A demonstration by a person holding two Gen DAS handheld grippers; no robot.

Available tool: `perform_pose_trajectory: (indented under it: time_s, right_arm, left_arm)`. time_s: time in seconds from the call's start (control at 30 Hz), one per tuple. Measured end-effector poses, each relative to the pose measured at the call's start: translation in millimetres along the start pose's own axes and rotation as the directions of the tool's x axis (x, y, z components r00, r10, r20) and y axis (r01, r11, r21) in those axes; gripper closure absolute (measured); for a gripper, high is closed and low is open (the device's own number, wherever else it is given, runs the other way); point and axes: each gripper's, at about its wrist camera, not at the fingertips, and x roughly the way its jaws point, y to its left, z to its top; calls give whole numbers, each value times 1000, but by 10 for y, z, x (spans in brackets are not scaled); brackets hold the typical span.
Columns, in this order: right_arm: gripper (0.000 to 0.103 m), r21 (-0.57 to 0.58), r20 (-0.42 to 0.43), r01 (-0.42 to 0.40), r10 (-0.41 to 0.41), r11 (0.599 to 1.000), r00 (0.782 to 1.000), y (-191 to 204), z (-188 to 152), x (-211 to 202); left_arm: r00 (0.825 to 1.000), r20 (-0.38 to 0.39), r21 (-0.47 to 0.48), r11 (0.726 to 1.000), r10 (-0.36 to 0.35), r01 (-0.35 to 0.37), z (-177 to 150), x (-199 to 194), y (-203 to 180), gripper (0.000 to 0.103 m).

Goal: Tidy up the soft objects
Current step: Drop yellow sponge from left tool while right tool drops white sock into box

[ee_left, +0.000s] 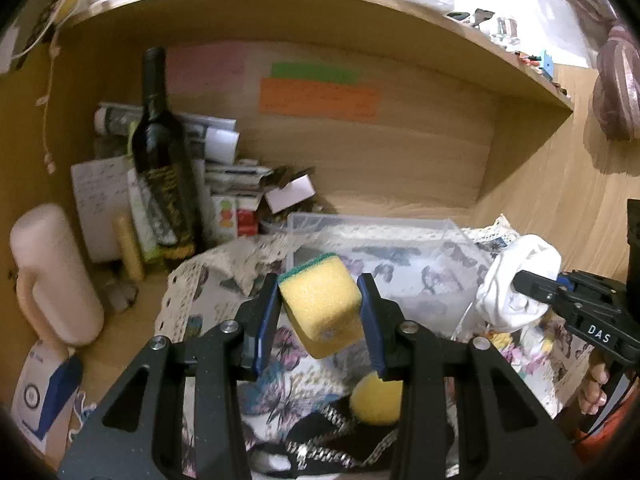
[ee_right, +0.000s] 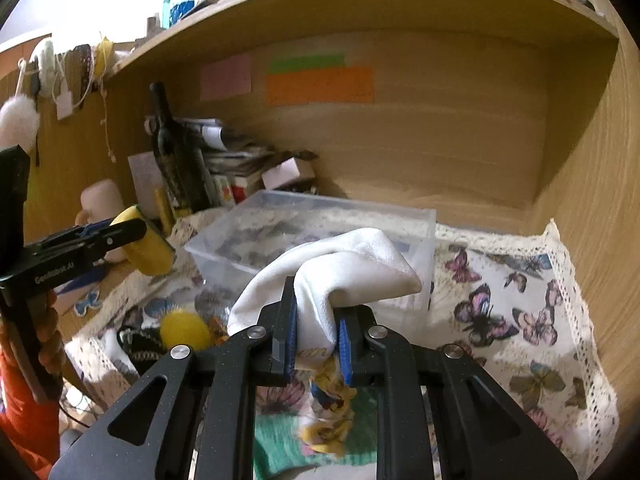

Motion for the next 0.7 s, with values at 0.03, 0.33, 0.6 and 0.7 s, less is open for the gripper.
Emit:
perform_pose_trajectory:
  time_s: [0.03, 0.33, 0.6, 0.7]
  right_arm:
    - [88, 1, 6, -4, 4, 1000, 1000, -22, 39, 2]
    - [88, 21, -31, -20, 21, 1000, 999, -156, 243, 304]
    - [88, 37, -50, 2, -1, 999, 999, -290, 450, 541]
    - [88, 27, -78, 34, -32, 999, 996, -332, 521, 663]
  left_arm:
    - [1000, -4, 2, 1000, -5, 5, 25, 29, -16, 64]
    - [992, -114, 7, 998, -60, 62, 331, 600, -108, 64]
    - [972, -225, 27, 996, -73, 81, 377, 1073, -194, 64]
    - [961, -264, 35, 995, -77, 90, 351, 1214, -218, 64]
